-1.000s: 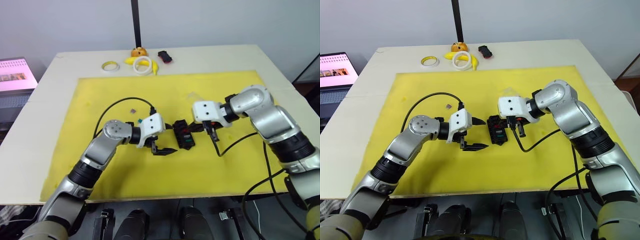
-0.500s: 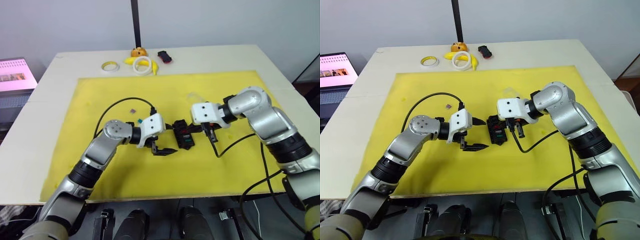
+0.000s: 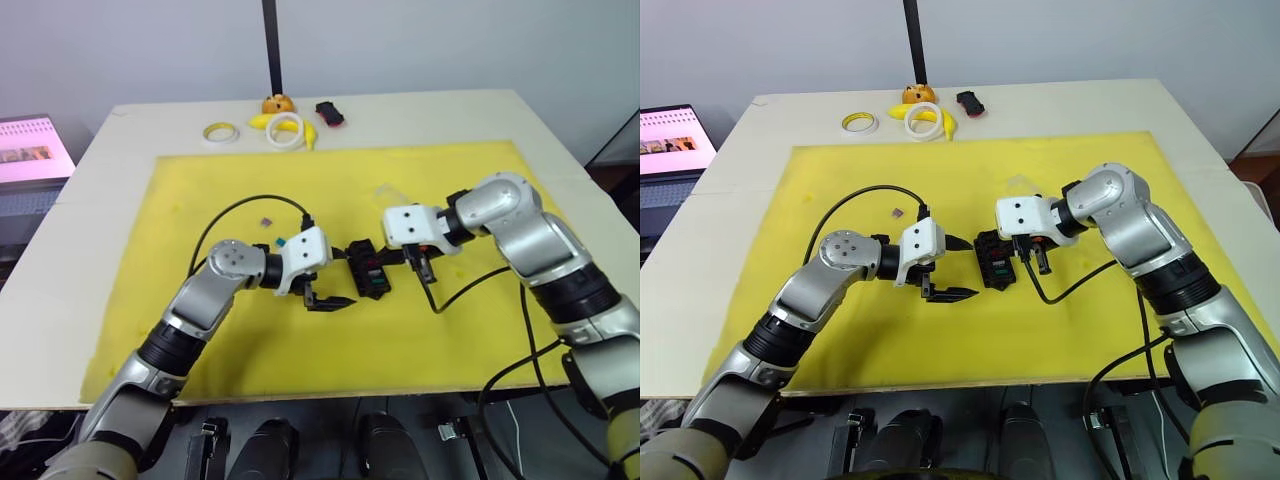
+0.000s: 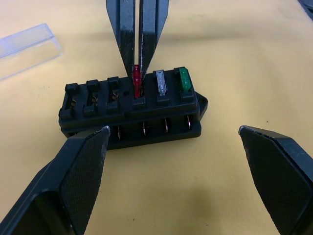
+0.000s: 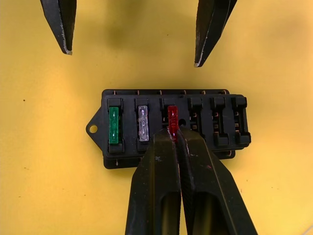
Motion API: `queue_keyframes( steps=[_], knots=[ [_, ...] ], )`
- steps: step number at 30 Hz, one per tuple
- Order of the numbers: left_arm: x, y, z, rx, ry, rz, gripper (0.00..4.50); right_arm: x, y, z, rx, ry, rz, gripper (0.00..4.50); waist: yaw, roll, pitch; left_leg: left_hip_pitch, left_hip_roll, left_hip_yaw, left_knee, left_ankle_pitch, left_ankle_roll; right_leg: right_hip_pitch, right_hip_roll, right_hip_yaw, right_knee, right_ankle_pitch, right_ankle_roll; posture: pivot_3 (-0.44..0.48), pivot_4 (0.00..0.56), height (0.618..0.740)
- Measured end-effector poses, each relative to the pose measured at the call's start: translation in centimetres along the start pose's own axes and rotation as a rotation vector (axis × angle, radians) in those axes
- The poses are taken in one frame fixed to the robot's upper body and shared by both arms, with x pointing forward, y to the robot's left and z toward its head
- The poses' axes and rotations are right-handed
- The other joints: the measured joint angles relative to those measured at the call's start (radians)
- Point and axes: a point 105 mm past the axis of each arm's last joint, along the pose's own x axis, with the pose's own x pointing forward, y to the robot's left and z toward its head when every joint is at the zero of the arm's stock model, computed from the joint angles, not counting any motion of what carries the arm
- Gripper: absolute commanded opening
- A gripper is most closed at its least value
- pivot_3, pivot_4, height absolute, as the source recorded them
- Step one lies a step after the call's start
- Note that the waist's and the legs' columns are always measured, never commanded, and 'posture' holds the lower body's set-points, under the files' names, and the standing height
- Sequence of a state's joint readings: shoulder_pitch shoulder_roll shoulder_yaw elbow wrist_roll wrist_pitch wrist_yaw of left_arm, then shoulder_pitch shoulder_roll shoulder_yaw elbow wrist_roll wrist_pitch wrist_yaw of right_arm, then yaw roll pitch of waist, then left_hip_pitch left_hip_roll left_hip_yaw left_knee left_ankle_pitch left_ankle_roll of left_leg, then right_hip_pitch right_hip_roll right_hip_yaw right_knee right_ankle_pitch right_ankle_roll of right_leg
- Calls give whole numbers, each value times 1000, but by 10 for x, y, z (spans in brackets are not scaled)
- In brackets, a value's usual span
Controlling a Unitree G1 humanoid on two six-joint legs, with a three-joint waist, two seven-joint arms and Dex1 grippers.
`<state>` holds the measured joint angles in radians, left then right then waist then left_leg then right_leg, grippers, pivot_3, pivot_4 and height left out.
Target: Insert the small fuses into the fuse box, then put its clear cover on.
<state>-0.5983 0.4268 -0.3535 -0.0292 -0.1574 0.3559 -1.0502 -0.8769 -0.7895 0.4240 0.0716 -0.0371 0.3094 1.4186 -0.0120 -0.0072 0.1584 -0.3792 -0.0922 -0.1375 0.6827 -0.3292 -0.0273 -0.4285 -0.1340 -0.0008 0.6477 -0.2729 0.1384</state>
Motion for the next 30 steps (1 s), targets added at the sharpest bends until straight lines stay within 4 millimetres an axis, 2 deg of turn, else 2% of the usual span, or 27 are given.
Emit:
queue_keyframes(
  steps=[12, 13, 15, 19, 22, 27, 30],
  knots=[
    [3, -1, 1, 4, 1, -4, 4448, 3, 0, 2, 11, -6, 9, 0, -2, 0, 0, 0, 0, 0, 0, 0, 0, 0, 0, 0, 0, 0, 0, 0, 150, 740],
    [3, -1, 0, 3, 2, -4, 4500, 2, 1, 3, 11, -6, 10, 505, -2, 0, 0, 0, 0, 0, 0, 0, 0, 0, 0, 0, 0, 0, 0, 0, 150, 740],
    [3, 0, -1, -3, 5, -3, 4500, 3, 1, 3, 19, -10, 17, 935, -1, 0, 0, 0, 0, 0, 0, 0, 0, 0, 0, 0, 0, 0, 0, 0, 150, 740],
    [3, 0, -2, -7, 8, -2, 4500, 2, 1, 8, 61, -46, 24, 3000, -1, 0, 0, 0, 0, 0, 0, 0, 0, 0, 0, 0, 0, 0, 0, 0, 150, 740],
    [3, 1, -3, -11, 10, -1, 4500, -9, -7, 17, 71, -91, -7, 4412, 0, 0, 0, 0, 0, 0, 0, 0, 0, 0, 0, 0, 0, 0, 0, 0, 150, 740],
    [2, 4, -1, -1, 14, 1, 4500, -31, -18, 26, 107, -201, -86, 4463, 1, 0, 0, 0, 0, 0, 0, 0, 0, 0, 0, 0, 0, 0, 0, 0, 150, 740],
    [2, 3, 1, 3, 8, -9, 4500, -32, -9, 20, 156, -253, -104, 4463, 2, 0, 0, 0, 0, -1, 0, 0, 0, 0, 0, -1, 0, 0, 0, 0, 150, 740]
  ],
)
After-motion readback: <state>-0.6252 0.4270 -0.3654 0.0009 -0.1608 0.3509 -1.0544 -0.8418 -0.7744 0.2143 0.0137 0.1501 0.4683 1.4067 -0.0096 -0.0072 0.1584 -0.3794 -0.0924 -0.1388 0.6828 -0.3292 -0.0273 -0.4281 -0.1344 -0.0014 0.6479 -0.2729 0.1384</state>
